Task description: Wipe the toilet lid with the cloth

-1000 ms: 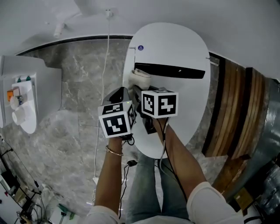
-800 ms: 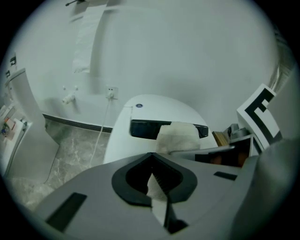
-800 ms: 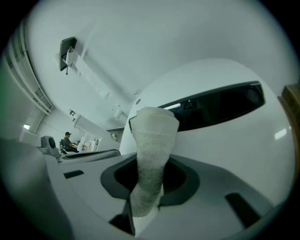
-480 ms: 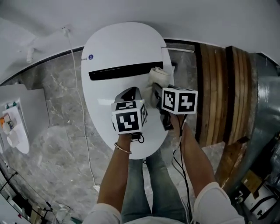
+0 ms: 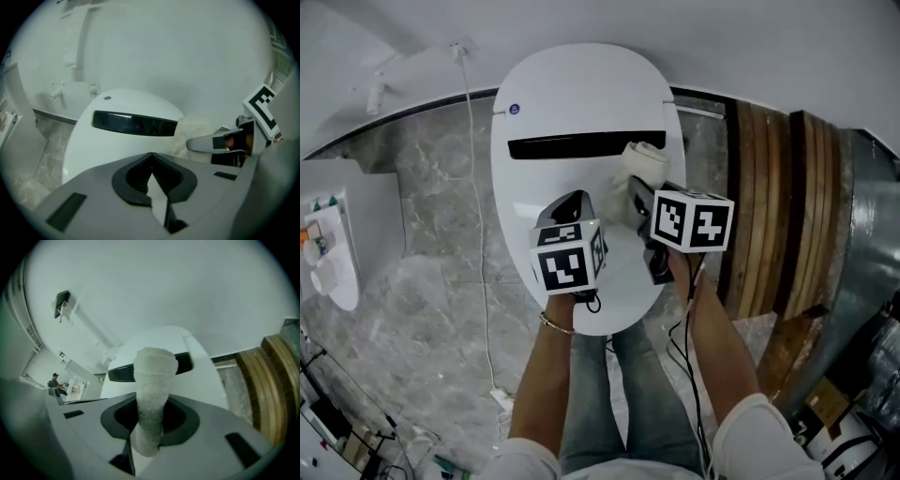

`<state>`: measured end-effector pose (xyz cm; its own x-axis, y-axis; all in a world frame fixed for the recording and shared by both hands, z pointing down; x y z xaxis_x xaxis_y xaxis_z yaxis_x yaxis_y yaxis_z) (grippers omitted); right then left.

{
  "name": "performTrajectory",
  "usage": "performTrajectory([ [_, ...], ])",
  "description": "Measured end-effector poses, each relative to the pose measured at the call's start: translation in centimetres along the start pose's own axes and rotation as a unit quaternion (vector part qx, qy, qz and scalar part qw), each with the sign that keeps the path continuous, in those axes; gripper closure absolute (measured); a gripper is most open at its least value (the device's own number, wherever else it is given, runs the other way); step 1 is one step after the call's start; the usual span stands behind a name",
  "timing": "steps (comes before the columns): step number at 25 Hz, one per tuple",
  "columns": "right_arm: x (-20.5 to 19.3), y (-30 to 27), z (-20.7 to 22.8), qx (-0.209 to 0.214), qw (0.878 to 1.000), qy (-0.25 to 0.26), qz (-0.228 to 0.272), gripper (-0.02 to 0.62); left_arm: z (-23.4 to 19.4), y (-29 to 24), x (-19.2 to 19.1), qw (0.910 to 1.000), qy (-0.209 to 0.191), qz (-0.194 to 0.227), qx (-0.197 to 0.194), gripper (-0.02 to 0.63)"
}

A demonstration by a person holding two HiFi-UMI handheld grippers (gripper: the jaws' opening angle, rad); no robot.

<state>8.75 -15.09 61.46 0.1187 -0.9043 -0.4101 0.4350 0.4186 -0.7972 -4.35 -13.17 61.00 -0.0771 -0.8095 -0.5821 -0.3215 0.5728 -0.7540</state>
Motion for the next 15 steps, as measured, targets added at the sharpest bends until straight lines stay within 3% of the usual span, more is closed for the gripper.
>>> performTrajectory([
  [4, -2.3, -3.8, -10.2, 0.079, 0.996, 0.023, -0.039, 0.499, -7.7, 4.5, -0.4, 0.9975, 0.041, 0.017, 0.054, 0.594],
  [8, -6.4, -7.6, -18.0, 0.110, 0.989, 0.054, -0.085, 0.499, -14.8, 8.5, -2.2, 0.9923, 0.074, 0.022, 0.097, 0.594],
  [11, -9.6, -9.6, -20.7, 0.109, 0.985, 0.070, -0.118, 0.499, -17.8, 10.4, -3.8, 0.9891, 0.088, 0.017, 0.117, 0.594],
  [15, -11.3, -10.4, -20.8, 0.092, 0.984, 0.085, -0.124, 0.499, -18.3, 10.8, -5.3, 0.9884, 0.099, 0.014, 0.115, 0.594],
])
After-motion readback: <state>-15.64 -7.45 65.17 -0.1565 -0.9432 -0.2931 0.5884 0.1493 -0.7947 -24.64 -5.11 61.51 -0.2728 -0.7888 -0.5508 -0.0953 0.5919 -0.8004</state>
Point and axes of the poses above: the fingertips, and each gripper's own axes: y backward along the fingers, z to its right, x out of its top, the point moved 3 cm from there along y, backward along the fingers, and after that the axes turned 2 degrees about -y, right-handed, at the moved point
